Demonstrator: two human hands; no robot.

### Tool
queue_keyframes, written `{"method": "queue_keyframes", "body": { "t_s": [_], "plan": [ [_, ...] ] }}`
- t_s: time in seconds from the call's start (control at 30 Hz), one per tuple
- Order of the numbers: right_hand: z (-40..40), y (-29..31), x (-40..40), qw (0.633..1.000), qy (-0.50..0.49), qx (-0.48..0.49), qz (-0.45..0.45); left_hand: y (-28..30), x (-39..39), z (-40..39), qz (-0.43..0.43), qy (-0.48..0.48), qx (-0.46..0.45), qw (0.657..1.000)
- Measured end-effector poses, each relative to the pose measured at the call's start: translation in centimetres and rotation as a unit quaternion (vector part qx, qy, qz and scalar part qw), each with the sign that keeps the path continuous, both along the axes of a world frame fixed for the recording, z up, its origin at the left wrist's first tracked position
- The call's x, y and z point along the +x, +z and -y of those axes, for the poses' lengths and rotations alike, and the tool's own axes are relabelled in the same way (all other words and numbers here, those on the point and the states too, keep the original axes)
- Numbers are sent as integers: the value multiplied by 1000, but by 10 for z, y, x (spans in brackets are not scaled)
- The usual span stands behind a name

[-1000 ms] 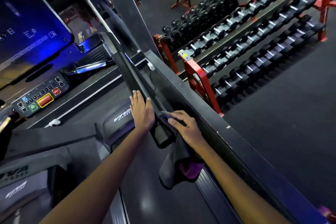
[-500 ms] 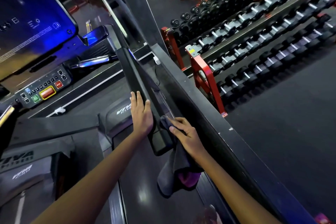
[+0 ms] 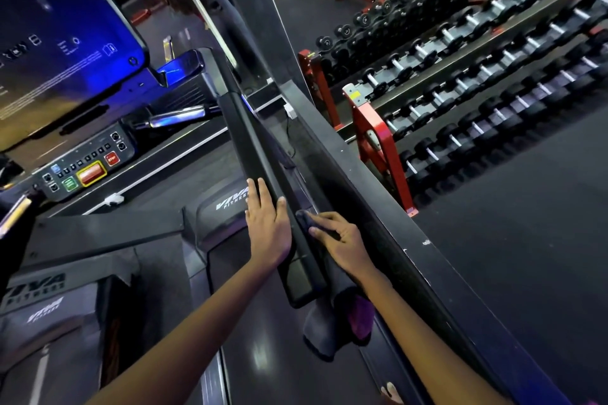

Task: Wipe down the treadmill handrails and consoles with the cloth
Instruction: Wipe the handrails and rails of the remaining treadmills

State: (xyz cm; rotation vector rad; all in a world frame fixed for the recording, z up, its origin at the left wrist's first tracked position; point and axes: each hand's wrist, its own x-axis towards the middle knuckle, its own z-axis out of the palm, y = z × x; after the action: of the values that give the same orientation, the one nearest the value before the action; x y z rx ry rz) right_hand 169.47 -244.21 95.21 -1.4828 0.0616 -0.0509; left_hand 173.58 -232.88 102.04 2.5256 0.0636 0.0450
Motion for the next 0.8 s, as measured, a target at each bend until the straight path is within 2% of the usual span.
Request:
{"method": "queue_keyframes", "body": {
  "t_s": [0.23, 0.57, 0.8],
  "plan": [
    [0, -2, 1, 1000, 2, -1, -8, 1, 0, 2, -6, 4, 3, 1000],
    [0, -8, 4, 999, 10, 7, 45, -1, -1, 0, 0, 2, -73, 997],
    [-2, -4, 28, 999, 24, -26, 24, -2, 1, -3, 20, 0, -54, 998]
  ]
}}
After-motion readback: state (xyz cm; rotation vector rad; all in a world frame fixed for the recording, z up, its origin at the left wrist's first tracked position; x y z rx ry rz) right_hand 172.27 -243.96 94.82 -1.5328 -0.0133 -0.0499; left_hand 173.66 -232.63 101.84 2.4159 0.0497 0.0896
